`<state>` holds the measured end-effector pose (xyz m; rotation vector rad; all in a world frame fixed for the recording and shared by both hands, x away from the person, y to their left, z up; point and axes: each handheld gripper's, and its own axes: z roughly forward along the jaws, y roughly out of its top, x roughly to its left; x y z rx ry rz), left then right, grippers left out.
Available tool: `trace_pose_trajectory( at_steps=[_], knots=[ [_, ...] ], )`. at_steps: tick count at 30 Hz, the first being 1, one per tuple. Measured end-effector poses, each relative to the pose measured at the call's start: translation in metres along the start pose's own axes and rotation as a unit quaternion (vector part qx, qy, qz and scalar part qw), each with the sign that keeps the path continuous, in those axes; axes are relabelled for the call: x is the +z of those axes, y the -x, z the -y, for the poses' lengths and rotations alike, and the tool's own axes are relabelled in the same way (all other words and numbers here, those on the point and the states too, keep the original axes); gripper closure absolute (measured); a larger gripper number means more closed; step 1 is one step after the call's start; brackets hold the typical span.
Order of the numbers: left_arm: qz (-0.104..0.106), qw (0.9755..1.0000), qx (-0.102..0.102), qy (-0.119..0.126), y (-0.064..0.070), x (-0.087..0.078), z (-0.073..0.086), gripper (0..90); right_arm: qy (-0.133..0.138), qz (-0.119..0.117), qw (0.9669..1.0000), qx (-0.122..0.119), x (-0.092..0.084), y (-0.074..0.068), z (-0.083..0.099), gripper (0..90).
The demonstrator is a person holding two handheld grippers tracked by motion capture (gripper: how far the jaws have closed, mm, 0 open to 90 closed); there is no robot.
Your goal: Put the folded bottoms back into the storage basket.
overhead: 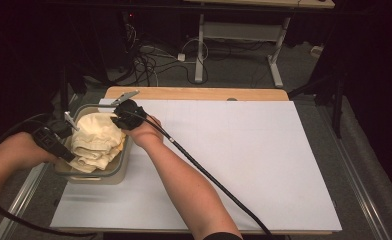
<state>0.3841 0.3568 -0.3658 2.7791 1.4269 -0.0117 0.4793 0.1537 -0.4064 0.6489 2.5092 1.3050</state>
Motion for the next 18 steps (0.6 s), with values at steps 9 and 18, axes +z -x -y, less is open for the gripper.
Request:
trace_pose_trajectory(
  at_steps=[9,18],
  knots=[
    [0.001,0.9998,-0.022,0.005,-0.002,0.004,0.000,75.8,-0.007,0.001,1.0000,0.004,0.016,0.003,-0.005,78.1],
    [-0.007,0.9990,-0.028,0.034,0.005,0.003,-0.010,31.7,0.001,-0.001,0.9997,0.025,0.008,0.021,0.001,32.4]
  ],
)
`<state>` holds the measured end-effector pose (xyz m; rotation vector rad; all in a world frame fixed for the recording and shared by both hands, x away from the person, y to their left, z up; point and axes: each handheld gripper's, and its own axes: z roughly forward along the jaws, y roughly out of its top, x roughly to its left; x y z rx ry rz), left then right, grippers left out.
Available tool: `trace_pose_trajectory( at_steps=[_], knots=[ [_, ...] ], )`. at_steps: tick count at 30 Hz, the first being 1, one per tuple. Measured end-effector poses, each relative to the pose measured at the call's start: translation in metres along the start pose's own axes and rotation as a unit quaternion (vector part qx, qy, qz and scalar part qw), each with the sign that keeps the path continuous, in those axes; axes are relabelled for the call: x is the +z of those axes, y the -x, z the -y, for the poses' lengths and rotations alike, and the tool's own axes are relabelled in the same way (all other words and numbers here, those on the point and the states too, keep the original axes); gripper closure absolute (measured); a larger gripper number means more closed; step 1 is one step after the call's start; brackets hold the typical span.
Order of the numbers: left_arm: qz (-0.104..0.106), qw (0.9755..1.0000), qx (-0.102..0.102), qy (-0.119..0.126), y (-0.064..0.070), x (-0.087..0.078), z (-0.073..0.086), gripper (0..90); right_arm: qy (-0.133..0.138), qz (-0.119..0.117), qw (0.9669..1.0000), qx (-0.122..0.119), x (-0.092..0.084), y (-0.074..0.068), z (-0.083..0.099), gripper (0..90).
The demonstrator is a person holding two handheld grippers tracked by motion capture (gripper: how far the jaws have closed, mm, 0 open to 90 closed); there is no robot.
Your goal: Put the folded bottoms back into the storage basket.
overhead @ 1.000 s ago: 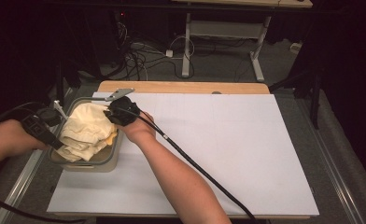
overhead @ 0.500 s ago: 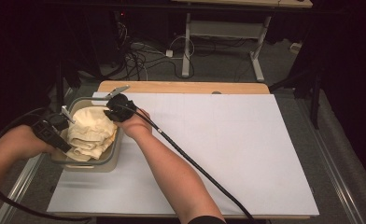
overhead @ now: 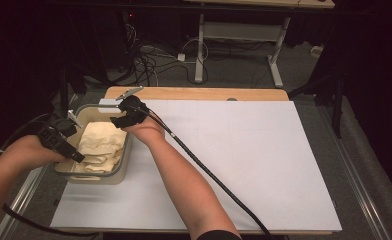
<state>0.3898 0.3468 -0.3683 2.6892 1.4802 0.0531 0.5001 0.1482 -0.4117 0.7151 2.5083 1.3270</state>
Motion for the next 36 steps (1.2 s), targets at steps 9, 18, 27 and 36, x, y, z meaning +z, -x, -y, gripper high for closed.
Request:
trace_pose_trajectory(
  at_steps=[9,18,27,36],
  knots=[
    [-0.005,0.9999,-0.009,-0.014,0.011,0.010,-0.013,5.8,0.025,-0.008,0.9996,-0.004,-0.040,-0.002,0.019,9.0],
    [0.003,0.9995,-0.012,-0.030,0.019,0.017,-0.024,0.0,0.045,0.005,0.9990,-0.007,-0.070,-0.005,0.045,0.6],
    [0.004,0.9990,0.002,-0.045,0.036,0.018,-0.033,0.0,0.053,0.016,0.9984,-0.008,-0.095,-0.006,0.066,0.6],
    [0.002,0.9989,0.010,-0.045,0.048,0.013,-0.040,0.0,0.057,0.038,0.9977,-0.006,-0.121,-0.006,0.092,0.6]
  ],
)
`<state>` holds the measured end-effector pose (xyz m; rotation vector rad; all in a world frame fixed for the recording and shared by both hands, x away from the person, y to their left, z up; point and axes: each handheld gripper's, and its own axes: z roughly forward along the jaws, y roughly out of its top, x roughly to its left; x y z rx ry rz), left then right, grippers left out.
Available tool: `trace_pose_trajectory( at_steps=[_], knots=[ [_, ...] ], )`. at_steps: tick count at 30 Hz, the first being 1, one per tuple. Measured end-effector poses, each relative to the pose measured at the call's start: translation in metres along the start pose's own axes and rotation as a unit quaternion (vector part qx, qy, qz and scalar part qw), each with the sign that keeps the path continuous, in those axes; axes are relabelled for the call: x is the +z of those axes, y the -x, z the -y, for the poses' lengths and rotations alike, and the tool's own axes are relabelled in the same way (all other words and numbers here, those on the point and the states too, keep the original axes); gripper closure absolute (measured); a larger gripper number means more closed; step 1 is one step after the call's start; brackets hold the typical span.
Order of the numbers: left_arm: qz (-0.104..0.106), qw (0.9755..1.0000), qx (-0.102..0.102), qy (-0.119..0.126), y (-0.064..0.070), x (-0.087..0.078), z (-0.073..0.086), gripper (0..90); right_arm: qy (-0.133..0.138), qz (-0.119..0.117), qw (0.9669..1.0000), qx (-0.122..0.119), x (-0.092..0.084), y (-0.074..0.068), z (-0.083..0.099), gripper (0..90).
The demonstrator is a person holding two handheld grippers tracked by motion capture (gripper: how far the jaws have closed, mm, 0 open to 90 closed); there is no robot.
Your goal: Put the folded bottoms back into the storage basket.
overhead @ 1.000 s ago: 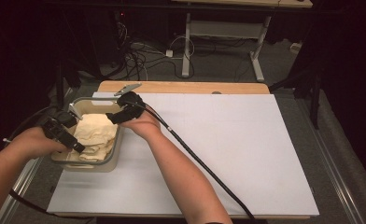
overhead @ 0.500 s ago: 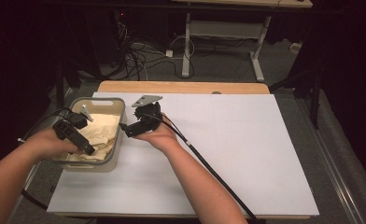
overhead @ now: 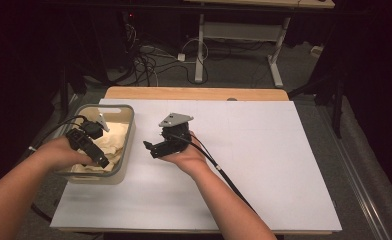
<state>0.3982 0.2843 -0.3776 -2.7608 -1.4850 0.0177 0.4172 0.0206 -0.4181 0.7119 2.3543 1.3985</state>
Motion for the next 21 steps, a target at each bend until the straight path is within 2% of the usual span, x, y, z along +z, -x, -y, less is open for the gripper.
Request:
trace_pose_trajectory(
  at_steps=[6,21],
  knots=[
    [-0.004,1.0000,0.005,0.003,0.010,-0.007,-0.006,0.0,-0.006,0.013,0.9999,0.003,-0.019,0.004,0.016,0.6],
    [-0.012,0.9995,0.028,0.006,0.039,-0.022,-0.027,0.0,0.001,0.036,0.9992,0.016,-0.064,0.015,0.048,0.7]
  ],
)
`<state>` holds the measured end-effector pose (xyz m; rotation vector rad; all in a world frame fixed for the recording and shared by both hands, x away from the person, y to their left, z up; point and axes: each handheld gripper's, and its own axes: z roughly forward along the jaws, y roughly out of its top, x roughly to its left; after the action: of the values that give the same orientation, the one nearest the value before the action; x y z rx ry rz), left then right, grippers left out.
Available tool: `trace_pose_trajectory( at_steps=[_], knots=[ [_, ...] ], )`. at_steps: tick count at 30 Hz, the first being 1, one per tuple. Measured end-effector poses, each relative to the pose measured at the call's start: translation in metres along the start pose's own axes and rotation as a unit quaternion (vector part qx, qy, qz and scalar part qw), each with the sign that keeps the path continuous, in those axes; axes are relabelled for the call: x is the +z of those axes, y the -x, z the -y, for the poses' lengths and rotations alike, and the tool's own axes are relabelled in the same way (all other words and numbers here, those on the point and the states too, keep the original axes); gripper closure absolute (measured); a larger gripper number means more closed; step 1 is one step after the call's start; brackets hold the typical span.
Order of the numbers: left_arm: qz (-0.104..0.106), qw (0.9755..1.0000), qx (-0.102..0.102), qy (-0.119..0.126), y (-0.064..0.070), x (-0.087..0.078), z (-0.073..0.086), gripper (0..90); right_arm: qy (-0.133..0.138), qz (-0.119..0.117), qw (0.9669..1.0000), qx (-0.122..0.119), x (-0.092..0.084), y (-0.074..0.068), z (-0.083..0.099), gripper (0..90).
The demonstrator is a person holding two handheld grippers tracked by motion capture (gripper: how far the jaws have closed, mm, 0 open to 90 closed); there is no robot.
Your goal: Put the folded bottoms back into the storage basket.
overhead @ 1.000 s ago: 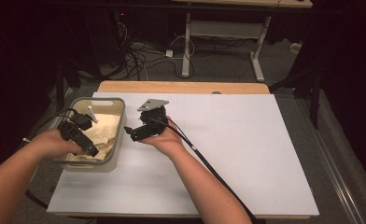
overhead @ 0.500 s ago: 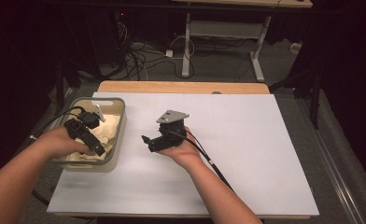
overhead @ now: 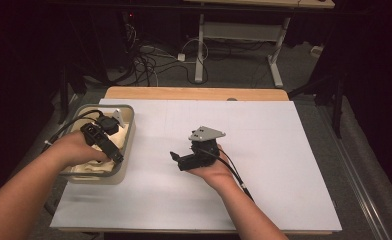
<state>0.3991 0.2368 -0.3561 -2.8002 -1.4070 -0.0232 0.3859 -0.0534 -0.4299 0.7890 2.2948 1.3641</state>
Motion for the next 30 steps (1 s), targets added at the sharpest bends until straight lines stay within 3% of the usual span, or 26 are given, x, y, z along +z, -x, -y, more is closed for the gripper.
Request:
trace_pose_trajectory(
  at_steps=[12,30],
  knots=[
    [-0.005,0.9992,0.040,0.001,0.036,-0.007,-0.029,0.0,0.001,0.023,0.9995,0.022,-0.037,0.018,0.043,0.7],
    [0.010,0.9964,0.083,0.016,0.075,0.016,-0.070,0.0,0.007,0.083,0.9959,0.035,-0.107,0.040,0.103,0.7]
  ],
)
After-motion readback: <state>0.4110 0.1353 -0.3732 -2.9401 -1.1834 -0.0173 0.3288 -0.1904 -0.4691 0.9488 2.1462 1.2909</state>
